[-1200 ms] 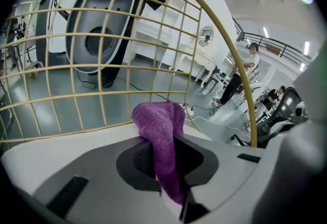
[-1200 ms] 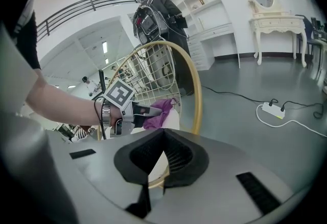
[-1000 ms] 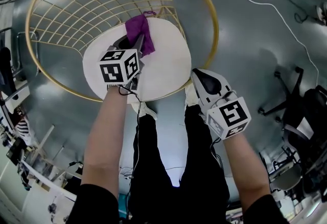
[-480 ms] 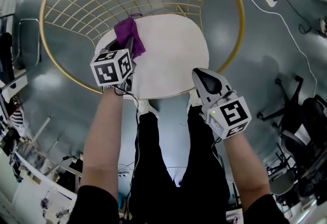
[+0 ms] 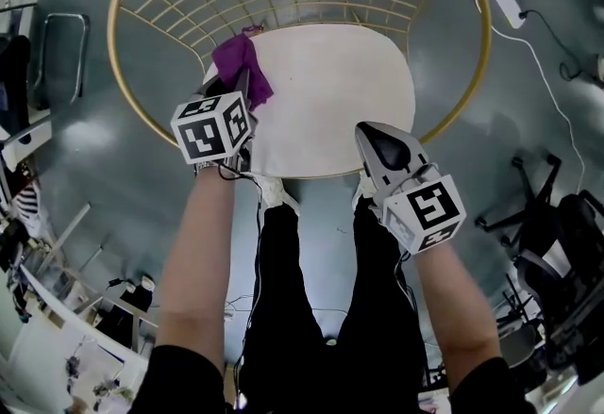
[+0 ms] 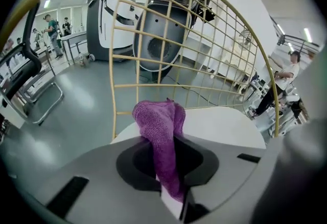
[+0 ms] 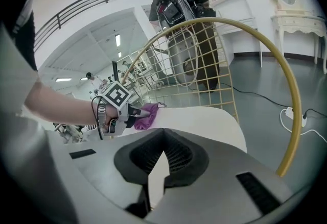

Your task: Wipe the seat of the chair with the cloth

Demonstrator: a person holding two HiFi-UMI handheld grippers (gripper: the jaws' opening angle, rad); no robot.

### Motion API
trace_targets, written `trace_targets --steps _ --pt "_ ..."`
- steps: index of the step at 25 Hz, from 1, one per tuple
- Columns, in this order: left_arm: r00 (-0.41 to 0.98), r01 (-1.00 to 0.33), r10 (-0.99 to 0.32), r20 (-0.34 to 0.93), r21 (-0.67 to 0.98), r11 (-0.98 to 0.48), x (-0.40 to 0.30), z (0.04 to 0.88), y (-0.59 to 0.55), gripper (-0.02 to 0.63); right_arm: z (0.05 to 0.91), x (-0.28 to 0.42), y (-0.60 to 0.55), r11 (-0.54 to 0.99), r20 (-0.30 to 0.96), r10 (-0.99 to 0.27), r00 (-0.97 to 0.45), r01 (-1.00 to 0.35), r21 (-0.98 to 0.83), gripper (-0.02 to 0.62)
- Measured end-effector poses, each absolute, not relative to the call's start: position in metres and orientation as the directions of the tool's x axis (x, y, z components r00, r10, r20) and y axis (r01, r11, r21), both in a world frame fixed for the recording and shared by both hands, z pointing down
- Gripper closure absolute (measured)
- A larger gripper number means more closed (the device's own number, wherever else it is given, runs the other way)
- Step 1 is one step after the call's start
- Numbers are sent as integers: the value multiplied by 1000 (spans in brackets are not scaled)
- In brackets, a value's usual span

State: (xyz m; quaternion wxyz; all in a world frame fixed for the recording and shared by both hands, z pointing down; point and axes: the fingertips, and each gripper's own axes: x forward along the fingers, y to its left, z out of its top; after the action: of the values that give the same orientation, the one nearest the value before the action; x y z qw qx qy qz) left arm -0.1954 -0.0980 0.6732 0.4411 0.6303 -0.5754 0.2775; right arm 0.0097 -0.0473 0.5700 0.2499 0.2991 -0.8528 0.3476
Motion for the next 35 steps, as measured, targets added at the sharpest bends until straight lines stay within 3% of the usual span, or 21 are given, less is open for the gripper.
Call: trace_targets --steps 22,35 --pt "106 -952 -469 877 226 205 -251 657 -29 543 539 -47 -19 639 616 -322 -719 -645 -419 583" --pt "230 -902 -457 859 365 232 -228 639 56 545 494 -37 14 674 590 -366 -720 -642 -365 583"
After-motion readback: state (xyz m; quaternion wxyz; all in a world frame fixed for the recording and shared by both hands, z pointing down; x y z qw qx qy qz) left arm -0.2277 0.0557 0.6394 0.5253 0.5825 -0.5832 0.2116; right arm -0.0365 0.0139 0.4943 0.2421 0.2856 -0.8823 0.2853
